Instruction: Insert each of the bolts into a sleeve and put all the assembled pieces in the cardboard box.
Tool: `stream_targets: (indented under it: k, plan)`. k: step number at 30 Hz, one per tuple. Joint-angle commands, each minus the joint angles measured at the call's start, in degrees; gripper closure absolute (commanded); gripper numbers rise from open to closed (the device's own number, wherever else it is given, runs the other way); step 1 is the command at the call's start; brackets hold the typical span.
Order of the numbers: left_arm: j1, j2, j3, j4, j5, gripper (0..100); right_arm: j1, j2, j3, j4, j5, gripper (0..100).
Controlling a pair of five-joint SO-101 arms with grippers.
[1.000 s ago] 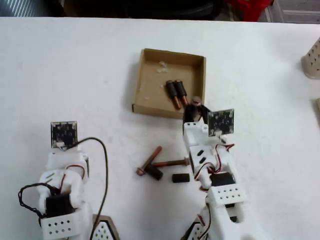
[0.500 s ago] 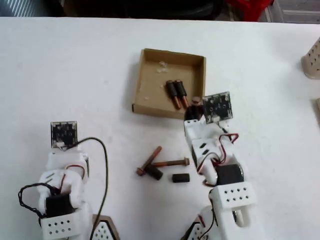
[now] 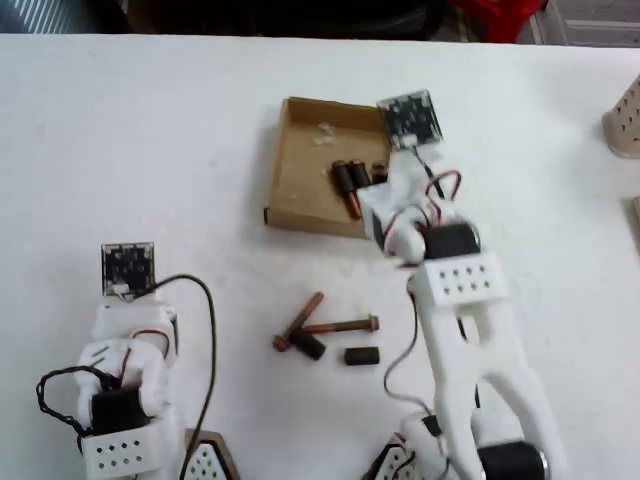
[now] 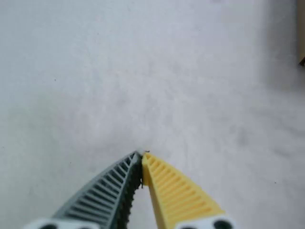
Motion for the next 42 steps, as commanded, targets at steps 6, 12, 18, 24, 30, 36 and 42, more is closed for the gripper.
stream_targets:
  k: [6, 12, 18, 24, 30, 36, 42]
  plan:
    - [-0.3, -0.3, 0.0, 0.4, -0.5, 98, -0.2, 23.9, -23.6, 3.2, 9.4, 98.1]
    - [-0.3, -0.3, 0.0, 0.4, -0.5, 98, 1.9, 37.8, -35.6, 3.2, 9.6, 98.1]
    - [-0.3, -0.3, 0.0, 0.4, -0.5, 98, 3.8, 49.1, -46.6, 3.7, 9.6, 98.1]
    - [-0.3, -0.3, 0.0, 0.4, -0.5, 98, 4.4, 60.4, -60.7, 16.6, 14.9, 98.1]
    - [-0.3, -0.3, 0.0, 0.4, -0.5, 98, 4.4, 70.5, -76.1, 26.9, 23.8, 98.1]
    - [-0.3, -0.3, 0.0, 0.4, -0.5, 98, 4.4, 78.8, -87.6, 30.8, 23.8, 98.0]
    - [-0.3, -0.3, 0.0, 0.4, -0.5, 98, 4.6, 84.3, -96.4, 31.4, 24.2, 97.0]
